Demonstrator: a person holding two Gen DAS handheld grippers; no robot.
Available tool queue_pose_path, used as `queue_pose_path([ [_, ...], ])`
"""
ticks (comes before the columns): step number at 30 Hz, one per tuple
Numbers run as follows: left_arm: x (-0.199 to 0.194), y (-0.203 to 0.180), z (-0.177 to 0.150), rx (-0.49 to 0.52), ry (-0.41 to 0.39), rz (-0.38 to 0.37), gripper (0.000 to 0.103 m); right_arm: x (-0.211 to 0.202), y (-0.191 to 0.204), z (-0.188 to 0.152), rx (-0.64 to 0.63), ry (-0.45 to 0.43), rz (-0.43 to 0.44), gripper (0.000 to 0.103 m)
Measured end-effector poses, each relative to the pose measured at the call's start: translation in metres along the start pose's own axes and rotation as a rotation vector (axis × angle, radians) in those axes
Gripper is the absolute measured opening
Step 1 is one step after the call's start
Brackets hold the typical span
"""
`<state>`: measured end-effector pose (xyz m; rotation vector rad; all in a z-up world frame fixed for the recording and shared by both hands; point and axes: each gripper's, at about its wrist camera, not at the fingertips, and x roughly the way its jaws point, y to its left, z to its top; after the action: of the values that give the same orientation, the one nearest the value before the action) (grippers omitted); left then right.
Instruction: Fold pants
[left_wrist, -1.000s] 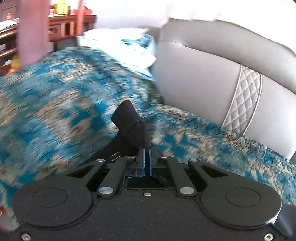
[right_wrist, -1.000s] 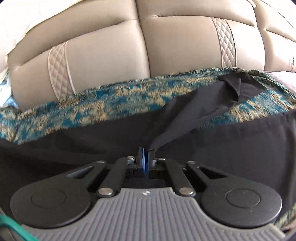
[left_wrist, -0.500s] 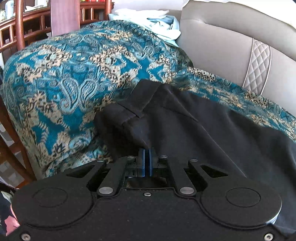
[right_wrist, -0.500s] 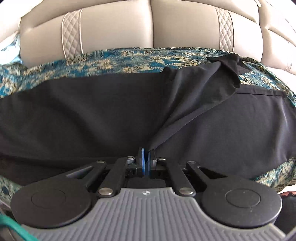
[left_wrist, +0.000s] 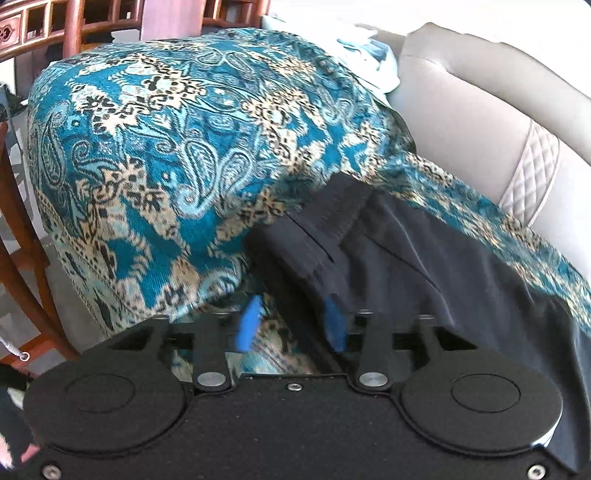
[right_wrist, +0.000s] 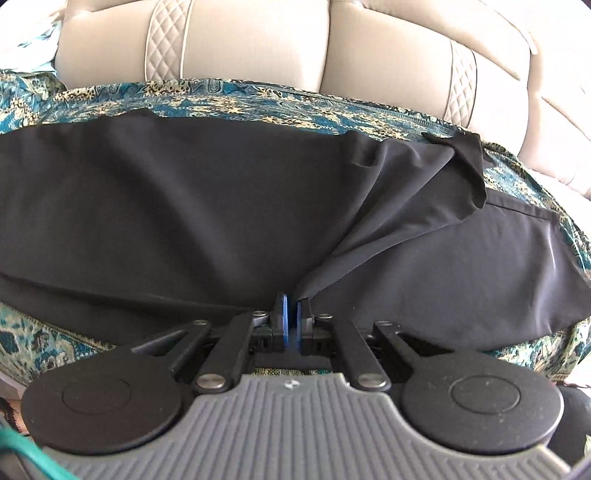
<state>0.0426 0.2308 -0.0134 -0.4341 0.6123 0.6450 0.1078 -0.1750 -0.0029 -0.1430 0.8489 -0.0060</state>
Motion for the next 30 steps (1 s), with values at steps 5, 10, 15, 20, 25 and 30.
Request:
queue_pose_path([
  [5, 0.020, -0.004, 0.016, -0.003, -0.031, 0.026, 0.041, 0.001, 0.001, 0.002, 0.000, 0.001, -0.006, 0.008],
  [10, 0.032, -0.013, 0.023, 0.026, -0.039, 0.044, 0.016, 0.001, 0.001, 0.003, 0.001, 0.003, 0.001, 0.010],
  [15, 0.014, -0.030, 0.019, 0.175, -0.157, 0.101, 0.016, -0.001, -0.001, 0.002, 0.014, 0.013, 0.033, 0.011],
  [20, 0.031, -0.025, 0.017, 0.165, -0.081, 0.160, 0.017, -0.003, 0.000, -0.002, 0.016, 0.013, 0.054, 0.011],
  [25, 0.039, -0.023, 0.007, 0.197, -0.060, 0.202, 0.019, -0.005, -0.003, -0.005, 0.035, 0.021, 0.084, 0.011],
  [30, 0.036, -0.027, 0.009, 0.194, -0.053, 0.214, 0.026, -0.007, -0.003, -0.008, 0.041, 0.018, 0.092, 0.013],
])
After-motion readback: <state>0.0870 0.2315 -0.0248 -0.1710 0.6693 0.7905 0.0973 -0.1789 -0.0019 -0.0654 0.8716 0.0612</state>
